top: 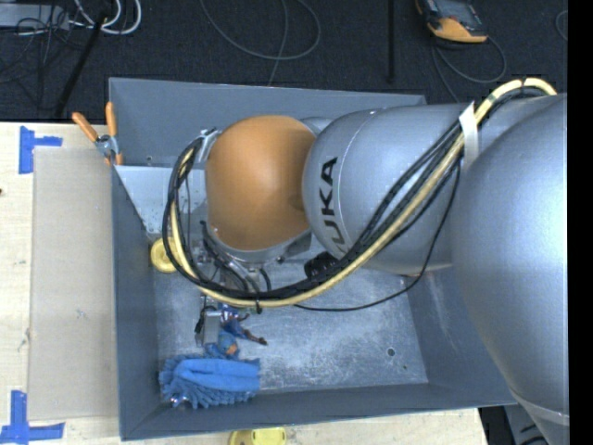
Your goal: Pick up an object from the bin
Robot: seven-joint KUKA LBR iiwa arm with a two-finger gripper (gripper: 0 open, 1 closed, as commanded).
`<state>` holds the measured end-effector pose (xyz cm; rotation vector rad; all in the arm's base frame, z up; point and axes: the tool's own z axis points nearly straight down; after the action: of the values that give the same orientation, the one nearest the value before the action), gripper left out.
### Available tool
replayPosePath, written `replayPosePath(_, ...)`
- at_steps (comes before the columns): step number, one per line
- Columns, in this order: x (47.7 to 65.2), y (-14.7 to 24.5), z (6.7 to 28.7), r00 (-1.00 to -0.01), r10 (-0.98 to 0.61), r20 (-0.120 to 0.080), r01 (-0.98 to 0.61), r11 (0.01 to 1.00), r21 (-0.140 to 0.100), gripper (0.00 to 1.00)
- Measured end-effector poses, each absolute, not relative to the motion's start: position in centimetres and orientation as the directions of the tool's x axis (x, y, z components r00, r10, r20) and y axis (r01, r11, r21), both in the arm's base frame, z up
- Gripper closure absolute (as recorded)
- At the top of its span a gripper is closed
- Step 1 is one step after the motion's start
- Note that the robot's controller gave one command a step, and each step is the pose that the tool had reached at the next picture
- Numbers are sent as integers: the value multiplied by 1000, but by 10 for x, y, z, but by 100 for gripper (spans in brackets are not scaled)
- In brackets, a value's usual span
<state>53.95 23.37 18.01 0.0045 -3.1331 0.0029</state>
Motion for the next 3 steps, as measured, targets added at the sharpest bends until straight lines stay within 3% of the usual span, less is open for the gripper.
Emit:
replayPosePath(2,540,231,183,-1000,-5,-3,-5,1000,2,0)
replayPosePath(3,529,208,145,-985,-174,6,-174,985,-5,0)
